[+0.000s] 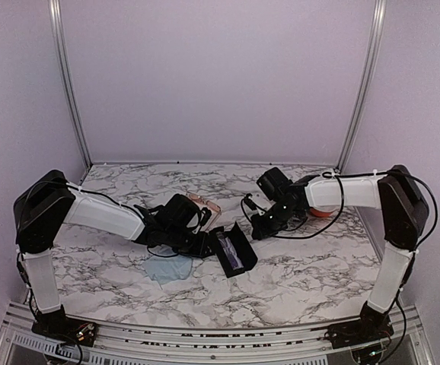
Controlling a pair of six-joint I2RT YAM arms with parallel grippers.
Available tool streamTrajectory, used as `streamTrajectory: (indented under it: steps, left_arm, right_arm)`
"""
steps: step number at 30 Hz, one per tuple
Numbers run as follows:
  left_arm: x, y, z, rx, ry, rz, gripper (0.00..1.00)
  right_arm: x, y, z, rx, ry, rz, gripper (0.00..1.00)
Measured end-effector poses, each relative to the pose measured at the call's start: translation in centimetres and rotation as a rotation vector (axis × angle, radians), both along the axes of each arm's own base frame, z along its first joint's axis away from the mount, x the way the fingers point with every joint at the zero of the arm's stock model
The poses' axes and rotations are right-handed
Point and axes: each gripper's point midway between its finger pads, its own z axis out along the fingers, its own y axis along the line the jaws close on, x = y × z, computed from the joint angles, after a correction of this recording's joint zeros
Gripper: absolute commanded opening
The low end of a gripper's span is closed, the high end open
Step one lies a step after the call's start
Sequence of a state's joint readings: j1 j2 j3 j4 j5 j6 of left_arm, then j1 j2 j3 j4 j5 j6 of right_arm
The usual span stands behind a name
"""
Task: Organize the sunglasses
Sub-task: Close the case with sunglasses at the center of the board.
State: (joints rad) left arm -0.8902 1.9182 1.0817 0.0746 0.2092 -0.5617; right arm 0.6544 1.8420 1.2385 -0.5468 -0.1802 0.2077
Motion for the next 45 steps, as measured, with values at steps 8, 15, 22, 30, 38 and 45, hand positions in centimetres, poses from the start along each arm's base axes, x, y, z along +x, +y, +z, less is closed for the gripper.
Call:
streamTrajectory:
  steps: [8, 15, 22, 30, 38, 45]
  left_arm:
    - [0.1, -0.5, -0.4, -0.002, 0.010, -0.007, 0.21]
    - [0.2, -0.8, -0.2, -0.008, 0.012, -0.012, 0.21]
    - [0.2, -0.9, -0.2, -0.009, 0.012, -0.013, 0.20]
    - [0.1, -0.9, -0.2, -0.010, 0.012, -0.014, 0.20]
    - [0.1, -0.9, -0.2, -0.010, 0.011, -0.014, 0.20]
    - [0.1, -0.9, -0.2, -0.010, 0.011, -0.014, 0.20]
  right_arm:
    - [-0.7, 1.6, 0.4, 0.046, 0.003, 0.039, 0.00]
    - [-1.8, 2.9, 0.5, 0.062, 0.010, 0.078, 0.00]
    - [-2.7, 4.9, 1.2, 0.093, 0.013, 0.118, 0.00]
    - [-3.0, 6.3, 1.7, 0.117, 0.019, 0.137, 0.00]
    - [-3.5, 6.6, 0.9, 0.113, 0.040, 0.145, 0.00]
    - [-3.8, 7.0, 0.5, 0.118, 0.058, 0.152, 0.00]
